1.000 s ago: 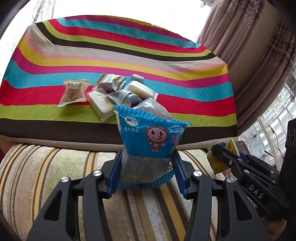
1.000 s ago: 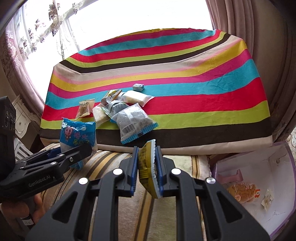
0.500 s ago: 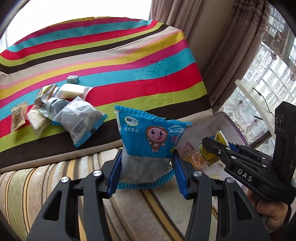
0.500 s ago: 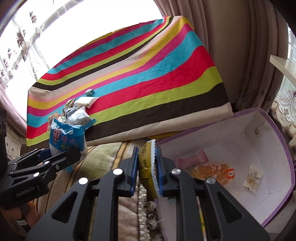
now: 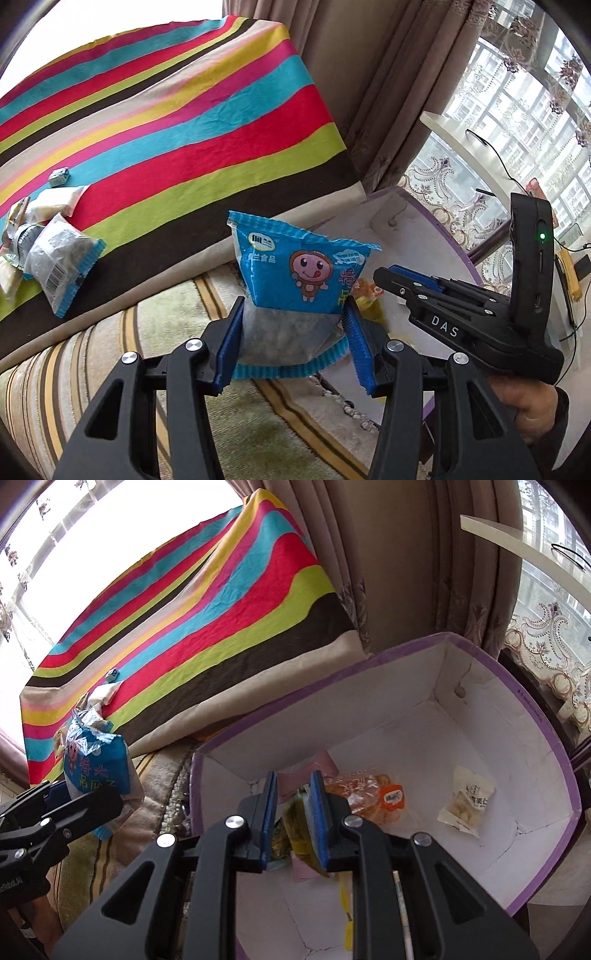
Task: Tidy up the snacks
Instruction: 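Open the left tool to drop the blue bag while the right tool releases the yellow packet, then move both open tools back to the snack pile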
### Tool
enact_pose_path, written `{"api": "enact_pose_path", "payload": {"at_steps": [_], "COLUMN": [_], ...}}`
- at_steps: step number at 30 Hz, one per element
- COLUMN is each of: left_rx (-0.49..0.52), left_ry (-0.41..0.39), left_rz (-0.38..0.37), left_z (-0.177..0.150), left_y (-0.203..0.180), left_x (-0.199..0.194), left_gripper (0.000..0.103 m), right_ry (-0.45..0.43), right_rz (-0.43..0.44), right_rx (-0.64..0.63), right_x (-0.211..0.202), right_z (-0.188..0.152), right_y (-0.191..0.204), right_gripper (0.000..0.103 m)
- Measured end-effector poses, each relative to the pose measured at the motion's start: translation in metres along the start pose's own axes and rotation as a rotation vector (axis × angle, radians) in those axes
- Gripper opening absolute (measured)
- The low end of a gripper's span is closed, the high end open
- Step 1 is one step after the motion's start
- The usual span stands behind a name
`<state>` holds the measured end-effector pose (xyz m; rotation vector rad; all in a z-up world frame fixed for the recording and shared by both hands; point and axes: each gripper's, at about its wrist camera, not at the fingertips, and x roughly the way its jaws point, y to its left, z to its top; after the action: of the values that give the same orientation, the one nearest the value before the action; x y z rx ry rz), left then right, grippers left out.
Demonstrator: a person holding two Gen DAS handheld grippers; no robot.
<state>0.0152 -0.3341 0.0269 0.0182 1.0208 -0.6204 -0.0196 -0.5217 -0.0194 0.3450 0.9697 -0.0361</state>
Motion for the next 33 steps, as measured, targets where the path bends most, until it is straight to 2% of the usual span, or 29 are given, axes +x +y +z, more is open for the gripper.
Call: {"api": "enact_pose_path", "payload": {"at_steps": [4, 6, 8, 9, 11, 13, 14, 22, 28, 31, 33], "left_rx": [0.018, 0.030, 0.040, 0.041, 0.037, 0.017, 0.003, -0.063, -0.110, -0.158, -0.185], "left_ry": [0.022, 0.035, 0.047, 0.047, 0.041, 0.024, 0.016, -0.046, -0.129, -0.165, -0.188], "left_rz": [-0.037, -0.062, -0.081, -0.083, -0.091, -0.087, -0.086, -0.047, 0.068, 0.165, 0.273], "left_z": [0.001, 0.001, 0.002, 0.002, 0.003, 0.003, 0.004, 0.004, 0.003, 0.001, -0.004], "left_y": [-0.008, -0.013, -0.015, -0.015, -0.015, -0.011, -0.009, 0.012, 0.047, 0.075, 0.092], "left_x": [0.006, 0.009, 0.012, 0.012, 0.011, 0.007, 0.006, -0.010, -0.038, -0.055, -0.068], "left_gripper": [0.050, 0.050, 0.051, 0.054, 0.060, 0.071, 0.073, 0.081, 0.087, 0.088, 0.088], "right_ry": [-0.006, -0.008, -0.008, -0.008, -0.011, -0.013, -0.011, -0.004, -0.018, -0.019, -0.020], "right_rz": [-0.017, -0.025, -0.029, -0.029, -0.034, -0.038, -0.038, -0.016, 0.004, 0.003, -0.004], "right_rx": [0.030, 0.043, 0.043, 0.041, 0.037, 0.038, 0.037, -0.028, -0.139, -0.197, -0.235], "right_x": [-0.003, -0.004, -0.005, -0.005, -0.007, -0.008, -0.008, -0.015, -0.024, -0.025, -0.024], "right_z": [0.002, 0.002, 0.001, 0.002, 0.002, 0.004, 0.004, 0.007, 0.010, 0.010, 0.011], "right_y": [-0.012, -0.016, -0.019, -0.019, -0.017, -0.016, -0.014, 0.020, 0.071, 0.103, 0.125], "right_gripper": [0.022, 0.031, 0.044, 0.046, 0.062, 0.072, 0.075, 0.078, 0.079, 0.080, 0.081]}}
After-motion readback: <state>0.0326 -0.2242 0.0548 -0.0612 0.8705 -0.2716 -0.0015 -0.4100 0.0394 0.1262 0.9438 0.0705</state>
